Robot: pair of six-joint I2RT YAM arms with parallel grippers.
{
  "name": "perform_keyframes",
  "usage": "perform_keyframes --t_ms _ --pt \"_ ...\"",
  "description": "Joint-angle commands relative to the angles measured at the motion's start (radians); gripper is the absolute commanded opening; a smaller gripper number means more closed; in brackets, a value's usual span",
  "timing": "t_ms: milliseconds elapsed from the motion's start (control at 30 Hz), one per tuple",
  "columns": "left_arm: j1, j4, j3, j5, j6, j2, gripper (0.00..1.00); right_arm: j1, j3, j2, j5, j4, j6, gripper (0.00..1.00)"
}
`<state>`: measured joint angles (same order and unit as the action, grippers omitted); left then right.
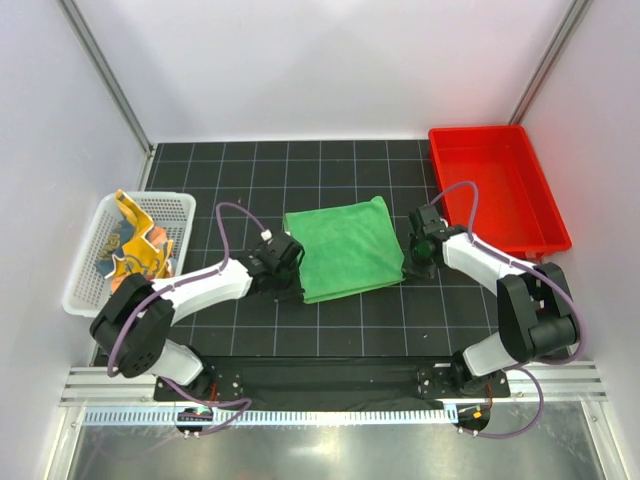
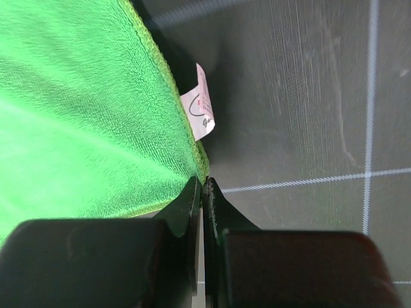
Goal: Fold and stack the towels
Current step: Fold the towel
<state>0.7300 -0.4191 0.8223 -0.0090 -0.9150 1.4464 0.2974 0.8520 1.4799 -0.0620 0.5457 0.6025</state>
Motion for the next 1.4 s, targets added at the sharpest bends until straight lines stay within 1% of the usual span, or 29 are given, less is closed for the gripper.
perform_keyframes --t_ms 0,233,333,367,467,500,533,600,633,667,700,733,767,800,833,900,933,1000,1033,1067,1100,1133,1167,1200,1233,1267,1300,1333,1367 --pt "0.020 0.048 -0.035 0.006 -0.022 0.025 0.00 -0.006 -0.031 0.019 0.004 -0.064 -0.021 0.01" --pt "0.020 0.000 -0.023 -0.068 0.008 0.017 0.00 -0.004 -0.057 0.010 0.013 -0.079 -0.020 0.01" --pt "0.020 -0.001 -0.029 -0.066 0.019 0.025 0.00 -0.004 -0.059 -0.004 0.014 -0.073 -0.018 0.02" --pt "0.019 0.003 -0.035 -0.062 0.022 0.029 0.00 -0.004 -0.062 -0.003 0.014 -0.075 -0.017 0.04" --pt "0.020 0.016 -0.034 -0.029 0.025 0.045 0.00 -0.003 -0.068 0.006 0.017 -0.078 -0.018 0.13" --pt "0.020 0.014 -0.031 -0.016 0.028 0.043 0.00 -0.004 -0.067 0.010 0.021 -0.069 -0.020 0.20" --pt "0.020 0.003 -0.025 -0.013 0.028 0.042 0.01 -0.004 -0.062 0.011 0.021 -0.061 -0.020 0.23" --pt "0.020 -0.026 0.013 -0.019 0.045 0.013 0.09 -0.004 -0.053 -0.007 0.011 -0.021 -0.024 0.29" --pt "0.017 -0.071 0.035 -0.055 0.057 0.000 0.22 -0.004 -0.038 -0.019 0.004 -0.007 -0.026 0.32" --pt "0.010 -0.095 0.060 -0.074 0.070 -0.020 0.28 -0.006 -0.025 -0.032 -0.001 0.006 -0.030 0.35" --pt "-0.016 -0.112 0.116 -0.091 0.086 -0.026 0.32 -0.006 -0.010 -0.053 -0.001 0.031 -0.036 0.40" --pt "-0.041 -0.127 0.139 -0.095 0.119 -0.029 0.36 -0.007 0.025 -0.061 0.004 0.037 -0.056 0.43" --pt "-0.069 -0.126 0.165 -0.089 0.143 -0.029 0.38 -0.010 0.045 -0.067 0.033 0.028 -0.072 0.46" --pt "-0.127 -0.118 0.207 -0.085 0.165 -0.026 0.40 -0.015 0.068 -0.066 0.050 0.020 -0.087 0.48" --pt "-0.154 -0.071 0.224 -0.062 0.229 -0.014 0.41 -0.024 0.115 -0.058 0.144 -0.024 -0.137 0.48" --pt "-0.213 -0.031 0.254 -0.045 0.277 0.009 0.45 -0.029 0.189 0.006 0.194 -0.036 -0.209 0.49" --pt "-0.266 -0.014 0.293 -0.034 0.318 0.026 0.46 -0.029 0.276 0.038 0.230 -0.038 -0.293 0.49" --pt "-0.328 0.041 0.333 0.102 0.349 0.083 0.47 -0.041 0.355 0.126 0.315 -0.033 -0.352 0.50" --pt "-0.381 0.063 0.374 0.157 0.363 0.107 0.48 -0.050 0.424 0.155 0.323 -0.033 -0.372 0.52" --pt "-0.400 0.077 0.403 0.215 0.408 0.135 0.49 -0.073 0.459 0.184 0.330 -0.030 -0.406 0.55" --pt "-0.417 0.062 0.434 0.228 0.428 0.207 0.49 -0.090 0.494 0.224 0.385 -0.030 -0.427 0.55" --pt "-0.450 0.056 0.498 0.253 0.447 0.239 0.48 -0.105 0.575 0.291 0.425 -0.023 -0.446 0.56" --pt "-0.463 0.054 0.521 0.309 0.485 0.276 0.48 -0.134 0.617 0.333 0.464 -0.009 -0.472 0.56" --pt "-0.477 0.045 0.541 0.319 0.493 0.331 0.47 -0.145 0.700 0.365 0.499 0.002 -0.489 0.57" --pt "-0.487 0.039 0.561 0.331 0.501 0.362 0.47 -0.153 0.741 0.434 0.499 0.023 -0.506 0.57" --pt "-0.506 0.025 0.593 0.366 0.519 0.385 0.43 -0.167 0.780 0.463 0.492 0.063 -0.529 0.57" --pt "-0.511 0.010 0.606 0.380 0.527 0.425 0.42 -0.176 0.855 0.494 0.472 0.091 -0.532 0.57" --pt "-0.514 0.005 0.613 0.389 0.534 0.437 0.42 -0.185 0.889 0.552 0.482 0.152 -0.540 0.56" --pt "-0.511 0.006 0.612 0.402 0.539 0.448 0.42 -0.193 0.907 0.566 0.502 0.161 -0.546 0.56"
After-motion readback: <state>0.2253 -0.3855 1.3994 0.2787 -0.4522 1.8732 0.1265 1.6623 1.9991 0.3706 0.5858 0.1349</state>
